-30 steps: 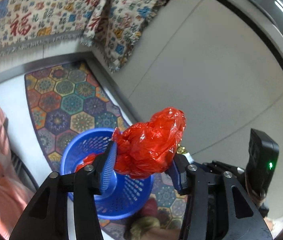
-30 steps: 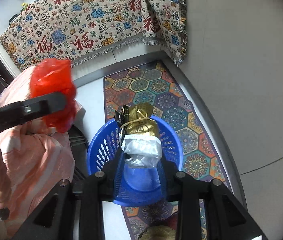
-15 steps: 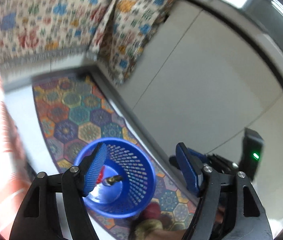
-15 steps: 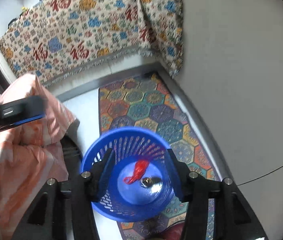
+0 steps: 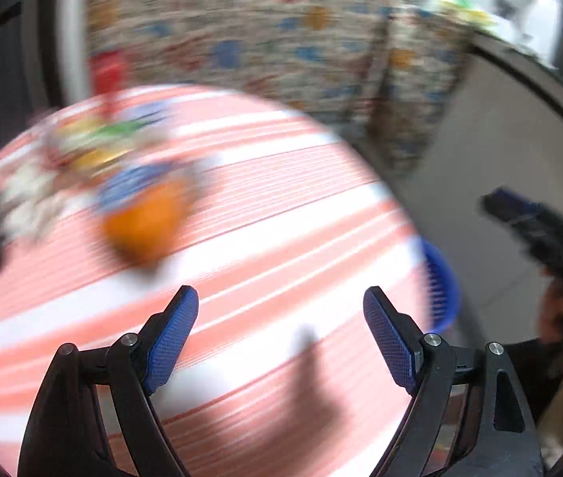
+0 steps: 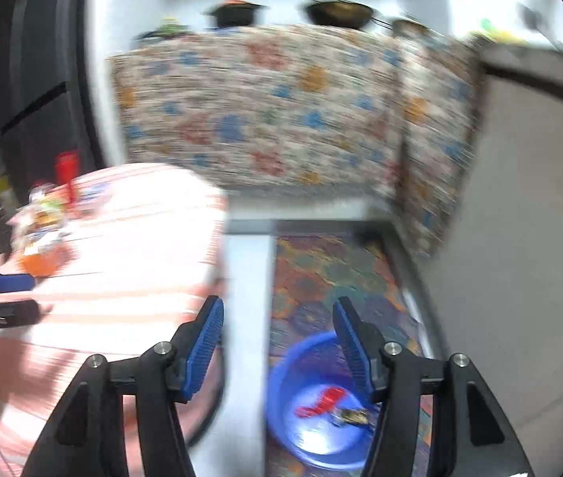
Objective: Collect trash
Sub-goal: 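Grasp the black mesh sleeve with the left tool while the right tool grasps the orange chip bag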
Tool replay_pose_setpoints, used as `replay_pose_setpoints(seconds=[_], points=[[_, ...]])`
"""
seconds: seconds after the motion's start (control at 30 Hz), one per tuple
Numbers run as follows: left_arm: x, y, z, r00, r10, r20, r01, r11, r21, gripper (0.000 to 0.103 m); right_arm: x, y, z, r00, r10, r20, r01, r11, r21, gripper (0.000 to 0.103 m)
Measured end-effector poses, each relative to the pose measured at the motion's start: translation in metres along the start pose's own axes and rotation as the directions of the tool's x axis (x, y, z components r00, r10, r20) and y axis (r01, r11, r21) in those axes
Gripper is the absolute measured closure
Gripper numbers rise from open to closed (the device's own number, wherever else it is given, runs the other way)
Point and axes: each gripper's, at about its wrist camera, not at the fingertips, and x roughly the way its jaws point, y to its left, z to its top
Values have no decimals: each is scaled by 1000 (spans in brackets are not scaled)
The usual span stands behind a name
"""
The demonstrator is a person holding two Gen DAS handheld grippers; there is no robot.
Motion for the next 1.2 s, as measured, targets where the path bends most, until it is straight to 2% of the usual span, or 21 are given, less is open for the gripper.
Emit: replay_pose_setpoints(seconds=[0.13, 0.27, 0.37, 0.43, 0.53, 0.6, 0.63, 0.87, 1.0, 1.07, 1.2], points=[[-11, 67, -24, 991, 133, -6, -133, 988, -82, 17, 5, 80, 6, 988, 150, -27, -152, 983, -106, 44], [-11, 122, -31, 983, 182, -25, -183, 966, -180, 17, 25, 149, -2, 961, 251, -119, -269, 947, -176, 44], [-9, 146, -32, 977, 212, -23, -213, 958, -190, 16, 38, 193, -9, 938, 290, -192, -330, 917, -226, 44], [-5, 154, -27, 974, 226, -32, -227, 956, -183, 13, 46, 224, -14, 931, 290, -223, -344, 902, -261, 44], [0, 156, -25, 967, 251, -53, -256, 955, -150, 5, 64, 248, -14, 923, 271, -273, -342, 902, -263, 44], [4, 157, -26, 960, 270, -71, -277, 953, -121, 1, 77, 259, -12, 917, 254, -307, -339, 902, -266, 43], [6, 161, -25, 960, 268, -75, -275, 955, -111, 0, 81, 262, -8, 922, 248, -297, -328, 908, -262, 38], [0, 194, -22, 962, 266, -59, -271, 957, -103, 0, 98, 274, 5, 931, 214, -295, -283, 935, -215, 26], [0, 212, -14, 961, 272, -51, -277, 953, -123, 1, 102, 279, 8, 937, 198, -287, -258, 947, -190, 26], [-2, 224, -7, 966, 257, -18, -257, 954, -155, 1, 104, 279, 10, 941, 190, -279, -242, 956, -164, 26], [-2, 232, 8, 964, 260, 55, -247, 953, -177, 1, 102, 276, 15, 950, 211, -232, -242, 963, -115, 27]])
